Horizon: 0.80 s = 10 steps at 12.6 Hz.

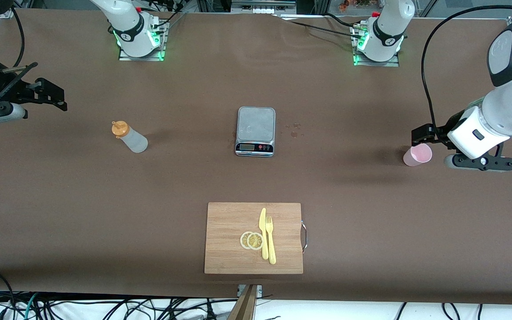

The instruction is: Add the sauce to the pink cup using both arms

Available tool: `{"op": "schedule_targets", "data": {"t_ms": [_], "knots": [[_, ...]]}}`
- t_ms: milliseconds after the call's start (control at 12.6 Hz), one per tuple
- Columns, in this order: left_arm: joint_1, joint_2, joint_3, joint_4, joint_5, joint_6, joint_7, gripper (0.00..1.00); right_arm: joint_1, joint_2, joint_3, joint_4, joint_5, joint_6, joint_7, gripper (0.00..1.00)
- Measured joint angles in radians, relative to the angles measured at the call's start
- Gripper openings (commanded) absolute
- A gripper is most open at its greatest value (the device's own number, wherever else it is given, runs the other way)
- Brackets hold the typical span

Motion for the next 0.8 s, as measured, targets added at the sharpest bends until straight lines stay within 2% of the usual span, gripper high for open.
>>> {"op": "schedule_targets", "data": {"t_ms": [795], "knots": [[0.002, 0.0, 0.001, 0.0, 0.0, 0.0, 0.0, 1.0, 0.0, 0.001, -0.001, -0.001, -0.004, -0.002, 0.06, 1.0]]}}
